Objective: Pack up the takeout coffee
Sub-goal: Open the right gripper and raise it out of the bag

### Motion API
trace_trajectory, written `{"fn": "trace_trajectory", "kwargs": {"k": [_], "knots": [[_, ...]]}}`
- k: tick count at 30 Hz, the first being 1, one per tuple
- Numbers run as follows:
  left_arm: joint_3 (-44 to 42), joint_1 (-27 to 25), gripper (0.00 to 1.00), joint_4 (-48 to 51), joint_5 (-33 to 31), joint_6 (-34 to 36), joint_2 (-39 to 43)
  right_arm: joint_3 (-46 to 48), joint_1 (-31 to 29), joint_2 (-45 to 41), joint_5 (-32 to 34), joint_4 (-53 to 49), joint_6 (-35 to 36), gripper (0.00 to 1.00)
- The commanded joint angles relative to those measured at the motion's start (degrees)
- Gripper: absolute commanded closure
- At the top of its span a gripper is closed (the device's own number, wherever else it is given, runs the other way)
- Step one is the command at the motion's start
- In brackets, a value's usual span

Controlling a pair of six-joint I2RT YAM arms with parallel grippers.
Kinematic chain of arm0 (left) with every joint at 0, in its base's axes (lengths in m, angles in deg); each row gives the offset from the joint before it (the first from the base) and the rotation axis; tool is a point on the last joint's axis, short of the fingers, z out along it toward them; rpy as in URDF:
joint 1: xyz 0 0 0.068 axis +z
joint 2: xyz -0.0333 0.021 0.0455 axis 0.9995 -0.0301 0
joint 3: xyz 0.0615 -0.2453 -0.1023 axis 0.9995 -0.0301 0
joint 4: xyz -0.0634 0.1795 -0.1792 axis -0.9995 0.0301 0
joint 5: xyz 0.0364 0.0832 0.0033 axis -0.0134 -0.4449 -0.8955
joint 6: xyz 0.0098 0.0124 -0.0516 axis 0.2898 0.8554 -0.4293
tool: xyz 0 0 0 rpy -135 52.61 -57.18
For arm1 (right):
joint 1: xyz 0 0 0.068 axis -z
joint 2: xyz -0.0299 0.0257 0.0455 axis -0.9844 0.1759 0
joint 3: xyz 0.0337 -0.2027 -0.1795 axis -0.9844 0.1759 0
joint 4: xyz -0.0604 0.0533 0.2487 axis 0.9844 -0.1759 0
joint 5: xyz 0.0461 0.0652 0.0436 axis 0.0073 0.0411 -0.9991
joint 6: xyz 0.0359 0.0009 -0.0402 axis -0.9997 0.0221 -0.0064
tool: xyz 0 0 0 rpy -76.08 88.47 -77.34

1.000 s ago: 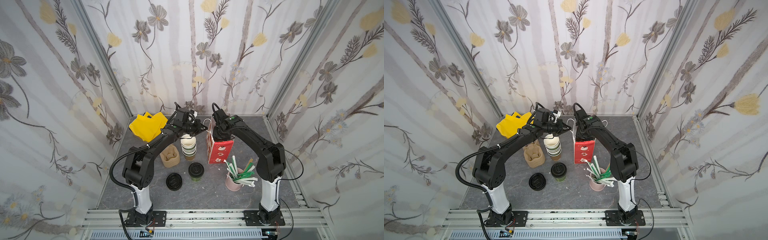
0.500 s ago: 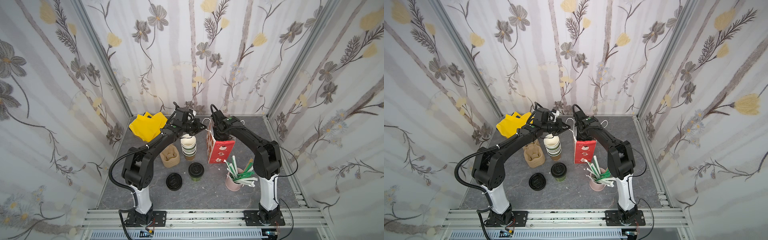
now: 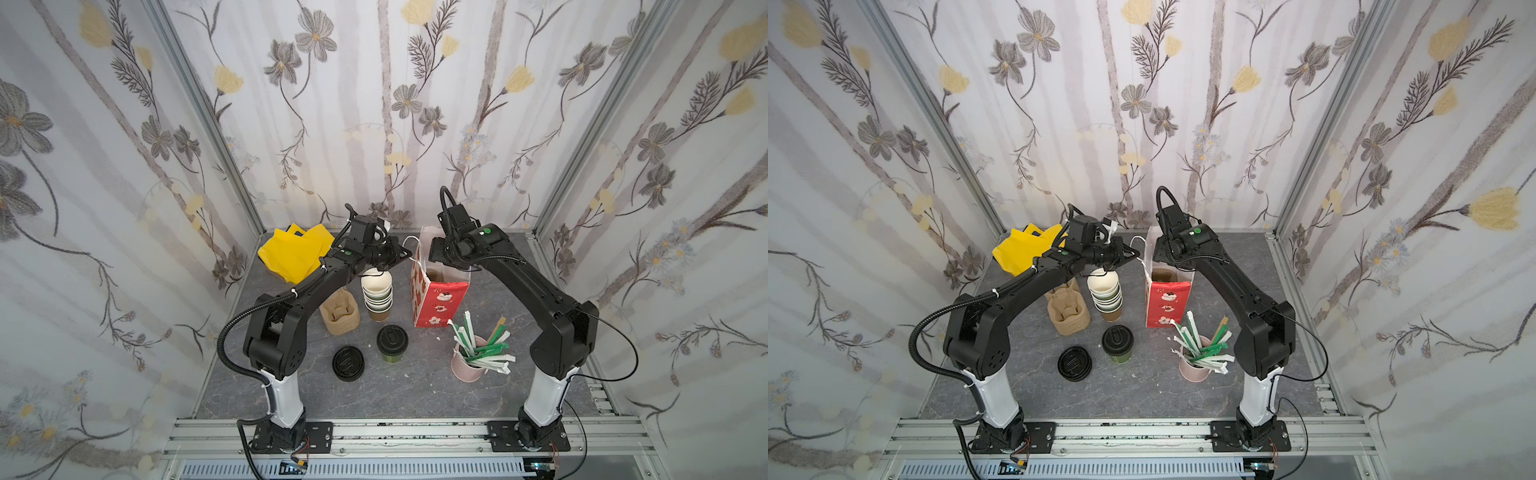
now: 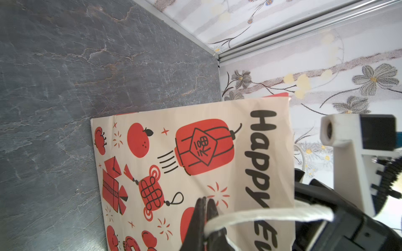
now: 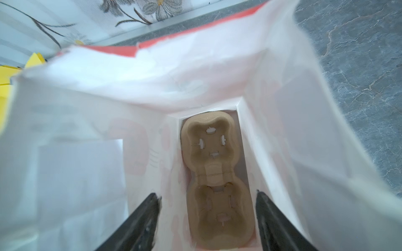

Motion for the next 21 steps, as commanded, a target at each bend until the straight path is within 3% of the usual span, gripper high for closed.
{"fn": "trace_trajectory", "kwargs": {"k": [1,10,16,18,21], "knots": [[-0.2,0.2,1.00,-1.3,-0.2,0.7,0.1,-0.1,-0.1,-3.0,1.1,2.8,-0.8,0.30],[0.2,0.6,0.98,-1.2,-0.1,1.0,-0.1,-0.4,-0.9,-11.9,3.0,4.0,1.8,0.34],[1.4,1.2,0.55,-1.3,-2.0,0.9,1.7,-0.1,1.4,-16.9,9.6,-3.6,4.1,0.34],[1.6,1.6,0.47,-1.1,-3.1,0.7,3.2,0.0,3.1,-16.6,7.5,-5.5,5.0,0.29],[1.7,2.3,0.44,-1.0,-3.0,-0.9,4.4,-0.6,4.5,-14.1,0.1,-5.3,7.2,0.22]]}}
